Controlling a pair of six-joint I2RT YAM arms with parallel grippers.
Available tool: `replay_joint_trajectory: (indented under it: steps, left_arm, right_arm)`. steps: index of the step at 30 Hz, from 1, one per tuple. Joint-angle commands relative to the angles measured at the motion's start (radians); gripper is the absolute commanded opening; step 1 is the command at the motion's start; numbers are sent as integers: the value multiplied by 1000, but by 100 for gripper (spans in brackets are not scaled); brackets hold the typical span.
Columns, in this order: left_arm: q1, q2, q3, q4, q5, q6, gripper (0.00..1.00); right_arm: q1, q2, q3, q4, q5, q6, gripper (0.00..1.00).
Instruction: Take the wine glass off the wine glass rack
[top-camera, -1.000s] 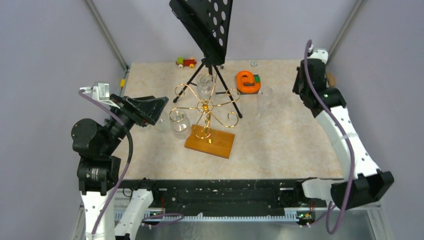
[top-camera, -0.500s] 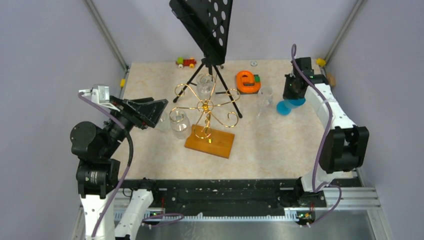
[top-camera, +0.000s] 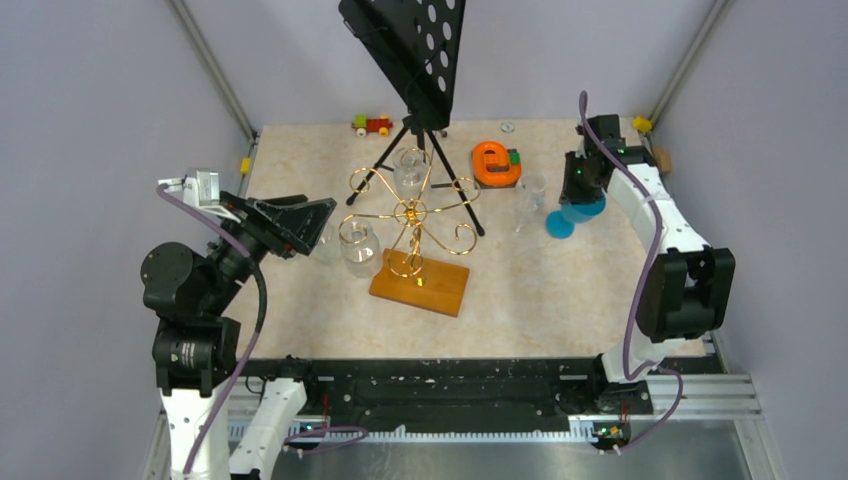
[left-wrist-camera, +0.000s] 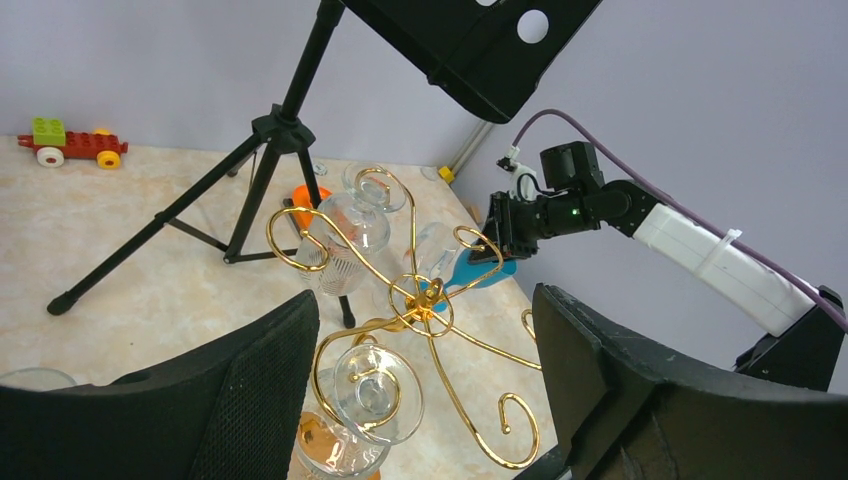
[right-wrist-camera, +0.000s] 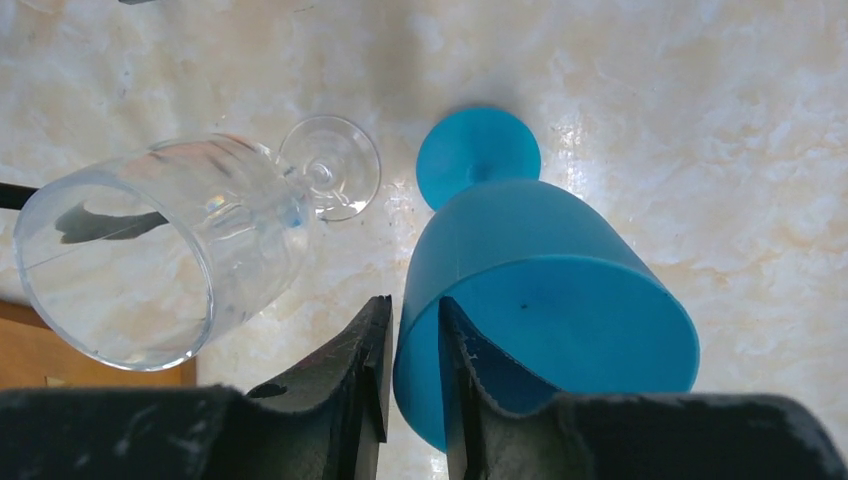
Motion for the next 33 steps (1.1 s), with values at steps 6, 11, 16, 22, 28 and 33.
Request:
replay_joint_trajectory:
  steps: [6,11,16,22,28,33]
  left_arm:
    - [-1,-6,2,-10,-33,28,81]
    - [-1,-6,2,-79,-84,56,82]
    - [-1,-46,-20,-110,-170,46,81]
    - [-1,-69,-27,-172,-158,-12,81]
    - [-1,-127,-82,-146,-153,-91,74]
    - [-1,-121,-102,-143,-93,-151,60]
  right_arm:
    - [-1,10,104,-12,-9,10,38]
    - [-2,-21,146,-8,-13,31,42]
    - [-1,-100,144,18,-77,40,46]
    - [3,-257,82,93,-157,95,47]
    - [4,-370,51,132,-205,164,47]
    - [4,-443,6,195,-258,220,47]
